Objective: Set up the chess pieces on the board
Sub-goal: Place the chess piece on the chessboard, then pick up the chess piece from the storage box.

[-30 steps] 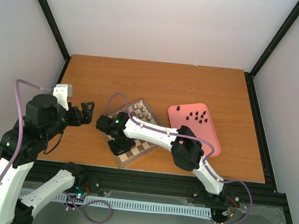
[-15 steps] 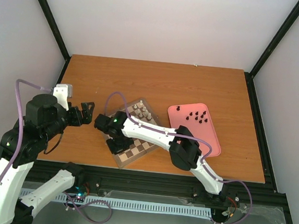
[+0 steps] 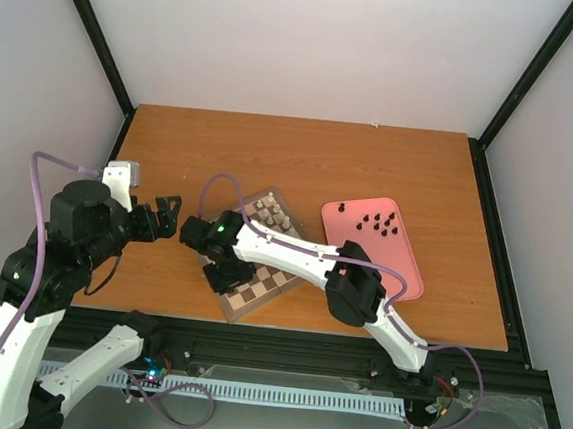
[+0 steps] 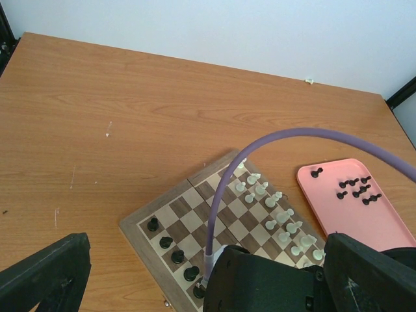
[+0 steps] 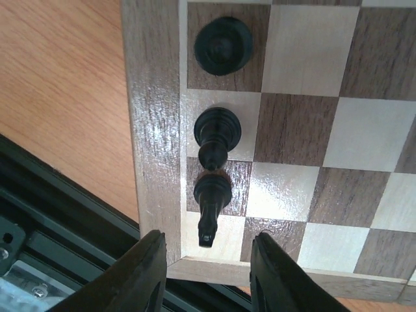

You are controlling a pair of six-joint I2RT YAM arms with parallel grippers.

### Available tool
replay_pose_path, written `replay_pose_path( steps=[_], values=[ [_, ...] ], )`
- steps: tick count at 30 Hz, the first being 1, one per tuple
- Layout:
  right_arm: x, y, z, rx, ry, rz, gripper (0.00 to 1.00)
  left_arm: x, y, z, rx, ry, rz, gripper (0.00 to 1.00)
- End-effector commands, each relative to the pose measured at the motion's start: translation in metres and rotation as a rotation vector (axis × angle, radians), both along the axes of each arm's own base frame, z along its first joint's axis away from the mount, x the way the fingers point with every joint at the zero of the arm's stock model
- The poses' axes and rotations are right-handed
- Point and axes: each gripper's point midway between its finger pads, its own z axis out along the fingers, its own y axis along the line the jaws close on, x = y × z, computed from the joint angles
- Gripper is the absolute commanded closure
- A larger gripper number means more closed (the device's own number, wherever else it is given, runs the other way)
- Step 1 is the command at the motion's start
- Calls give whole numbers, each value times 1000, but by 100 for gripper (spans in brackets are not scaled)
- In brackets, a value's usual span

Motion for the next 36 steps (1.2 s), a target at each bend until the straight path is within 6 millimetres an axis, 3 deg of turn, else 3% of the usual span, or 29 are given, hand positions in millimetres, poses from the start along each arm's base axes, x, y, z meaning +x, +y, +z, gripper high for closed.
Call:
replay_pose_path(
  steps=[1,7,12,17,23,30,36],
  values=[
    [6,-1,54,67,-72,-15,61,-1,0,2,15,-9,-12,0],
    [50,-36,114,140,-179,-149,47,-1,-1,0,13,3,-15,0],
    [123,-97,119,98,-241,-294,39,1,-2,0,13,4,-18,0],
    [191,-165,93,0,-275,-421,38,6,-3,-1,20,11,-16,0],
    [250,-216,51,-12,-254,-541,38,14,-5,-3,33,30,-12,0],
    [277,-236,5,-32,-195,-558,41,26,-6,-6,49,50,3,0],
    [289,-245,-20,-17,-152,-575,44,32,-7,-11,48,63,21,0]
  ],
)
